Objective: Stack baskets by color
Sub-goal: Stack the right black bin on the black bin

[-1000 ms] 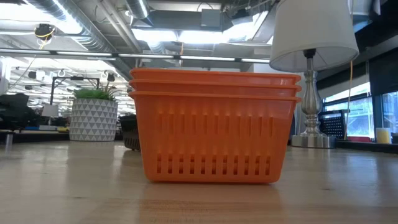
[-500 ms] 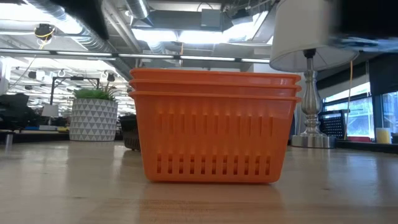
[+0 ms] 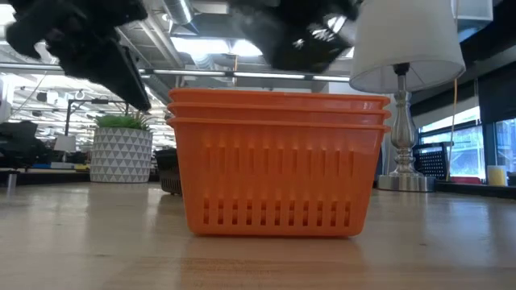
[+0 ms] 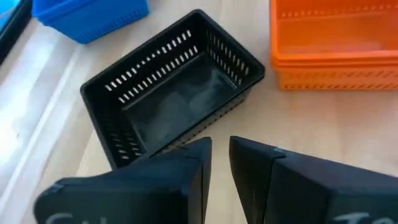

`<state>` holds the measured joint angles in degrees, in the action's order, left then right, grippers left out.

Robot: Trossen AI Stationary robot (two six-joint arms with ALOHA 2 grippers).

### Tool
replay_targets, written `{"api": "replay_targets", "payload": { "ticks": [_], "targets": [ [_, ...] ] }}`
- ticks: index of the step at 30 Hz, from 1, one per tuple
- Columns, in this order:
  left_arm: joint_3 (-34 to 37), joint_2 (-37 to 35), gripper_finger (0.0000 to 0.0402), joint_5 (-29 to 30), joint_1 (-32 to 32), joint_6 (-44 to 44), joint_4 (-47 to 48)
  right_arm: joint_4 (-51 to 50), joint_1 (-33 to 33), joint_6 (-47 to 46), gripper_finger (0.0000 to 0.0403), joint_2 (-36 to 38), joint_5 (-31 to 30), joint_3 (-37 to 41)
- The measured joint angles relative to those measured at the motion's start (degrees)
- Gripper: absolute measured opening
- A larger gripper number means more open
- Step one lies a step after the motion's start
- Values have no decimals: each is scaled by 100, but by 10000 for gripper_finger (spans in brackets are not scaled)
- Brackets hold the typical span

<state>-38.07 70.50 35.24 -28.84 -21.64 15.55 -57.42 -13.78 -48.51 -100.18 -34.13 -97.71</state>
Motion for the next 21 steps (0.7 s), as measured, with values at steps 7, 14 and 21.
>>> {"api": "replay_targets", "payload": {
  "ticks": [7, 14, 21],
  "targets": [
    [487, 46, 50, -46, 317, 253, -632, 1925, 668, 1077, 0, -2, 849, 477],
    [782, 162, 50, -210, 575, 222, -622, 1987, 805, 1162, 0, -2, 919, 666],
    [867, 267, 50, -351, 923, 272, -1083, 1984, 802, 1433, 0, -2, 922, 670]
  ]
}}
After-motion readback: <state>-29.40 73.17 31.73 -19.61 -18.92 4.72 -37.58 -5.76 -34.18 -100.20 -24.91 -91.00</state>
